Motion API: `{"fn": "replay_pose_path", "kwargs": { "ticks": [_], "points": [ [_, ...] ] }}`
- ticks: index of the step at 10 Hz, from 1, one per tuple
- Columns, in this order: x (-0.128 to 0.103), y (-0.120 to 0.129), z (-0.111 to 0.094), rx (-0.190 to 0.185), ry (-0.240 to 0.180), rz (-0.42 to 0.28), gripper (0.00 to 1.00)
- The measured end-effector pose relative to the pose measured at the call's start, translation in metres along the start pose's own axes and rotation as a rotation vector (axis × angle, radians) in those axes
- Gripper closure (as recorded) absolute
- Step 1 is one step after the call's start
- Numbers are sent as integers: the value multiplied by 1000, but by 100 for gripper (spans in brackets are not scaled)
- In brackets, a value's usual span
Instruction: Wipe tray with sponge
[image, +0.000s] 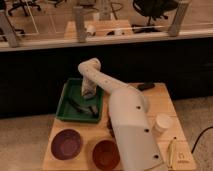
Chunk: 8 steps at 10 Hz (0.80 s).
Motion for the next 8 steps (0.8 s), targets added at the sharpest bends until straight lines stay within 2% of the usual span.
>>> {"fn": "replay_pose_path", "kwargs": {
  "ticks": [1, 3, 6, 8],
  "points": [
    [5, -13, -3, 8, 11, -17, 100],
    [-1, -31, -11, 24, 24, -62, 100],
    [-25, -40, -17, 38, 25, -120, 100],
    [-43, -34, -21, 38, 20, -134, 100]
  ]
}}
